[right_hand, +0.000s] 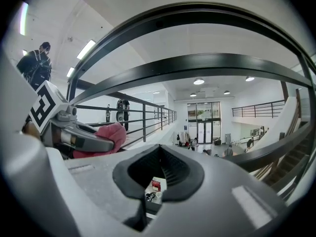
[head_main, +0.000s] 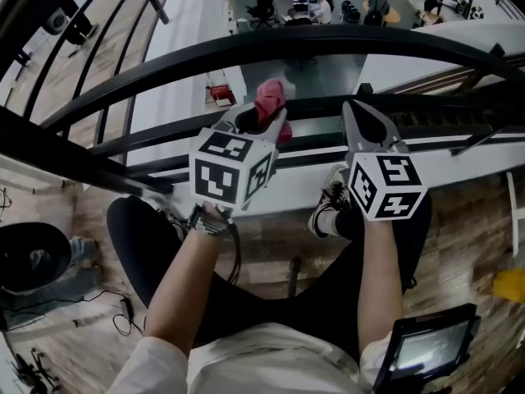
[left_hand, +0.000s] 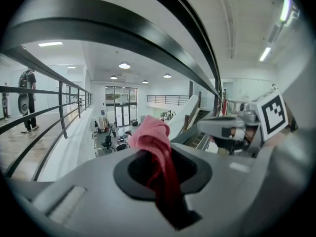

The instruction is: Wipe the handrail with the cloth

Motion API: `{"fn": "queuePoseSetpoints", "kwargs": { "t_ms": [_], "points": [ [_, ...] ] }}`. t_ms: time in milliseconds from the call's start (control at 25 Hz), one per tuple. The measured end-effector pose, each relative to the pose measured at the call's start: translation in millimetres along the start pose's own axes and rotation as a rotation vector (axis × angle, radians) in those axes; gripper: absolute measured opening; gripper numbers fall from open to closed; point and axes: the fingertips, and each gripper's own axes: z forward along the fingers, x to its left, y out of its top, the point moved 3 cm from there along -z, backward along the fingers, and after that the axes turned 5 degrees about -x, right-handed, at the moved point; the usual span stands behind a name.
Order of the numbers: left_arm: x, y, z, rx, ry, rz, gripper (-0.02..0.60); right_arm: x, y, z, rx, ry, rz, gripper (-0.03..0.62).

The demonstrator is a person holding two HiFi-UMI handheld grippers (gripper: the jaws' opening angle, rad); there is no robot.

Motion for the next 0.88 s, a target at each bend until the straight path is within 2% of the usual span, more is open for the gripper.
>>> {"fn": "queuePoseSetpoints", "kwargs": {
  "t_ms": [440, 880],
  "points": [
    [42.8, -9.2, -37.5, -0.005, 0.014, -0.121, 0.069, 42.6, 2.7, 23.5, 0.022, 0.077, -0.047, 0.002],
    [98.3, -21.6, -93.7, -0.006, 0.078, -0.129, 0.069, 89.5, 4.3, 39.3, 0.049, 0.158, -0.095, 0.002]
  ]
}}
